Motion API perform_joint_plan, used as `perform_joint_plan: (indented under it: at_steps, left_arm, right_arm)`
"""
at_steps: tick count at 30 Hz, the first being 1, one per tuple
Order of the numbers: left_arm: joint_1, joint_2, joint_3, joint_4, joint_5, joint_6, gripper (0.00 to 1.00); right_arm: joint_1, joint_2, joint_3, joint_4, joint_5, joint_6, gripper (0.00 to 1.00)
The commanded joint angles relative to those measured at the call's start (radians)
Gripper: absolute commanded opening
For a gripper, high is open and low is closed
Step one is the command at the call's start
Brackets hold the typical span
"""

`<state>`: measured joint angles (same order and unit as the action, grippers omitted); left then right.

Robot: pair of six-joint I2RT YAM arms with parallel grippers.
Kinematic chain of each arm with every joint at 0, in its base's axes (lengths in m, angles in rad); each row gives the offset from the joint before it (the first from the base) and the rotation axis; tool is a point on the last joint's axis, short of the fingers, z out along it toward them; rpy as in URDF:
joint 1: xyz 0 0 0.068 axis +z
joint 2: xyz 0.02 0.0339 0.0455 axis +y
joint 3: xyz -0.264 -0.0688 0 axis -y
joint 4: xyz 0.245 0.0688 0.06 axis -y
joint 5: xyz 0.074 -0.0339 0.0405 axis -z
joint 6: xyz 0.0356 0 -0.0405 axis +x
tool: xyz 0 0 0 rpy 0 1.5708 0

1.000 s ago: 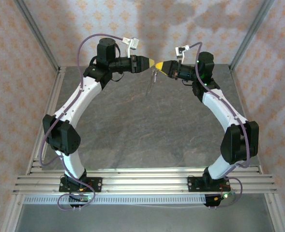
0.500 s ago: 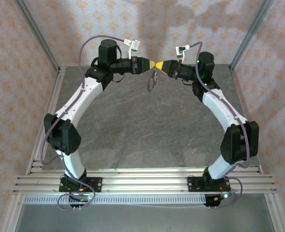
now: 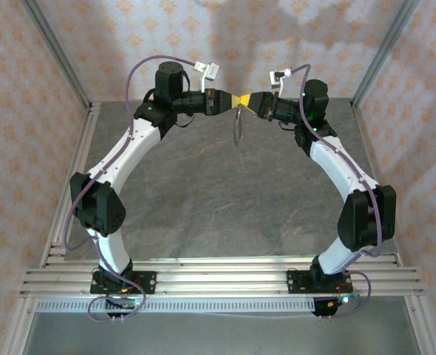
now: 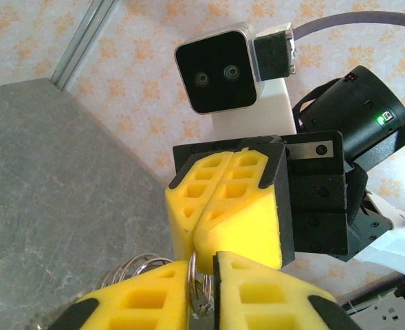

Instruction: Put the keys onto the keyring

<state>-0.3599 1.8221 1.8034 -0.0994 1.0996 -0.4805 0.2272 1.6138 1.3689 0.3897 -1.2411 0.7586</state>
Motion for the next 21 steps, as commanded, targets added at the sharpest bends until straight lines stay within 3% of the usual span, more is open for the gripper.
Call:
perform_joint_plan:
  at_steps: [1,6,11,13,15,21]
  left_arm:
    - [-0.011,-0.006,-0.013,0.036,0.029,0.002,0.11]
    - [-0.011,-0.006,-0.013,0.044,0.027,-0.004,0.0]
    - [-0.013,-0.006,-0.015,0.052,0.026,-0.009,0.0]
    - [-0.013,-0.011,-0.021,0.053,0.019,-0.007,0.0]
    - [-0.013,-0.02,-0.034,0.06,0.008,-0.006,0.0]
    - [-0.014,-0.047,-0.065,0.095,-0.008,-0.021,0.0]
  right_arm:
    - [-0.002,-0.007,-0.004,0.06,0.002,-0.005,0.0]
    - [-0.003,-0.009,-0.007,0.058,0.004,-0.006,0.0]
    - [-0.006,-0.017,-0.007,0.049,0.016,-0.007,0.0]
    - [-0.02,-0.039,-0.023,0.054,0.047,0.0,0.18]
    - [-0.037,-0.069,-0.045,0.067,0.077,0.01,0.27]
    - [-0.073,-0.17,-0.144,0.112,0.16,0.027,0.33]
